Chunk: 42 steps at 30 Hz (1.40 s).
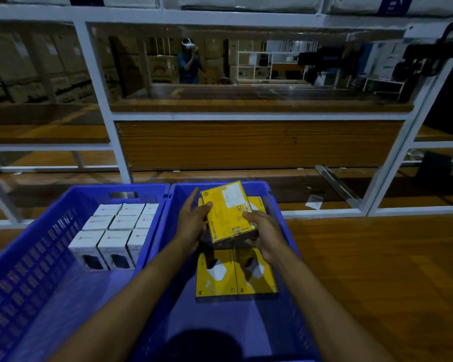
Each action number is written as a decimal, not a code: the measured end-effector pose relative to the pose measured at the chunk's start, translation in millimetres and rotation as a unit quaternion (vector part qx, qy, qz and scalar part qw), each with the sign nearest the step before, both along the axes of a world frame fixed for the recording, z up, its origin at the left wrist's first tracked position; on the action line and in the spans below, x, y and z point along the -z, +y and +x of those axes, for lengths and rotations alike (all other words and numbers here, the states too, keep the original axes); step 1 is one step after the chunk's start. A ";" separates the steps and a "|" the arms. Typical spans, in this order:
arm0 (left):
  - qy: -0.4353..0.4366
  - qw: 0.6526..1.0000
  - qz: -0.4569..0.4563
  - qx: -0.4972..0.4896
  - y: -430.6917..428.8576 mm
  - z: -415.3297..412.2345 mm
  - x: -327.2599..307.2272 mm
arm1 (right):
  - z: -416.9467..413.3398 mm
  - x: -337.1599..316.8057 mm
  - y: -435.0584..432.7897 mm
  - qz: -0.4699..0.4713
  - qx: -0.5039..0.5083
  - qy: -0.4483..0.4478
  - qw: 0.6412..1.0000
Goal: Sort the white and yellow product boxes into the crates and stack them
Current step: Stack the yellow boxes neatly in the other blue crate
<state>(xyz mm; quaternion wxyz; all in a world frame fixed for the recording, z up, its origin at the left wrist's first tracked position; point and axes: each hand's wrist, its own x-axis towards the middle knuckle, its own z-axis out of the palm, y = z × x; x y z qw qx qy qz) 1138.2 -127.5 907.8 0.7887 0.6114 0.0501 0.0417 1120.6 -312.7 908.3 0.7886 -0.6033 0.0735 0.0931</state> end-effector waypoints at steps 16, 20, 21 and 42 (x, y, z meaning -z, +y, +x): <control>0.014 0.994 -0.016 0.105 -9.2 -1.9 4.3 | -26.9 28.4 42.4 -0.534 0.073 -0.409 0.736; 0.051 0.989 -0.089 0.107 -3.8 2.0 3.3 | -22.1 19.5 37.5 -0.471 0.166 -0.359 0.789; 0.067 0.988 -0.092 0.106 -3.6 2.5 3.1 | -21.5 14.1 34.0 -0.452 0.190 -0.334 0.805; 0.117 0.976 0.046 0.178 25.2 4.5 -4.1 | 14.4 19.6 -19.9 -0.131 0.023 -0.006 0.991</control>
